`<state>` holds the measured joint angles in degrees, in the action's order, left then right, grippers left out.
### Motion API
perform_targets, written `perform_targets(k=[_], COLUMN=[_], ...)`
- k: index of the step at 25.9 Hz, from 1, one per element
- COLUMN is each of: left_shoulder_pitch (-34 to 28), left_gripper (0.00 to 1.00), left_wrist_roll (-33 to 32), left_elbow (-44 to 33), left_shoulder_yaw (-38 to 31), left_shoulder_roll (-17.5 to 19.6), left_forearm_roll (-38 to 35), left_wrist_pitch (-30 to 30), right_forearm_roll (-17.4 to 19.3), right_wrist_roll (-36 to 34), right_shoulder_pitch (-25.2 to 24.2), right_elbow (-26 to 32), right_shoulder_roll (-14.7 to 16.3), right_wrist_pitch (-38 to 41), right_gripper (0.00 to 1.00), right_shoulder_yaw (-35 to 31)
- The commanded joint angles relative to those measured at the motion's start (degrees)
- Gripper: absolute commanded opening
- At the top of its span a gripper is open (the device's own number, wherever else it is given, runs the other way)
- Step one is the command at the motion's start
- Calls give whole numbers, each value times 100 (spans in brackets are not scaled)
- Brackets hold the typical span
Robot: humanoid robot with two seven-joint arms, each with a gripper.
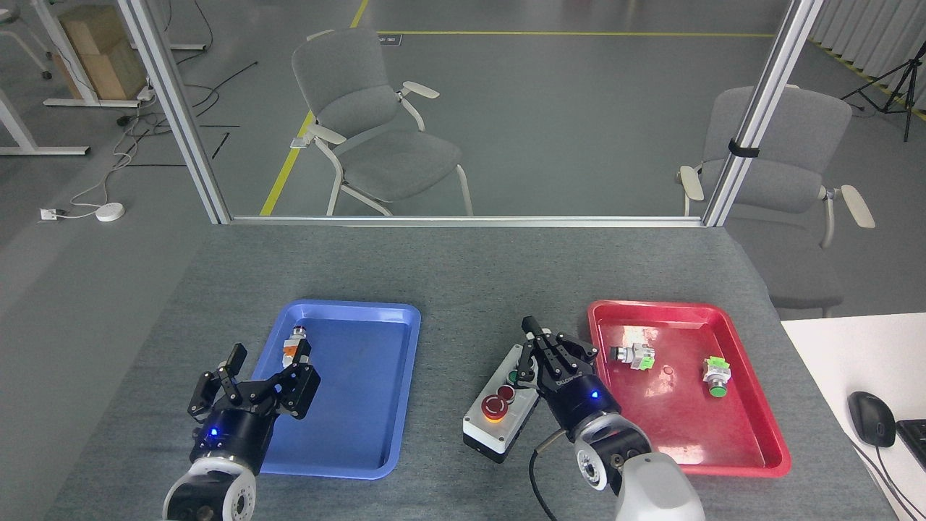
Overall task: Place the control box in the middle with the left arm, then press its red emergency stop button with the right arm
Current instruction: 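Move the right gripper over the control box's red button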
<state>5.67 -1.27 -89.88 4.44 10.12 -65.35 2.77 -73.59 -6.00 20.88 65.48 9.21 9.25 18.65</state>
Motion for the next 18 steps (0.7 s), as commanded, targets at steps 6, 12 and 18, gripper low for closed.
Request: perform_targets(k=[6, 12, 18], left_shoulder_pitch=[83, 145, 145], left_gripper=[99, 99, 99], left_wrist_roll=[258, 232, 206], left_elbow=[304, 278, 304], left_shoulder_yaw=[-49, -49, -49], left_shoulder_roll=[-10, -2, 25], left_forearm_roll=[49, 5, -4], left_wrist_pitch=[4, 4, 4], right_forearm_roll=[-6, -6, -6], right_wrist_roll=[47, 47, 47], right_shoulder_pitch=[4, -31, -40], right_elbow=[-457, -773, -1195], right_shoulder_roll=[-261, -288, -464], right_wrist_pitch=[16, -2, -2], right_gripper=[0, 0, 0], right_shoulder_yaw=[561, 658, 666])
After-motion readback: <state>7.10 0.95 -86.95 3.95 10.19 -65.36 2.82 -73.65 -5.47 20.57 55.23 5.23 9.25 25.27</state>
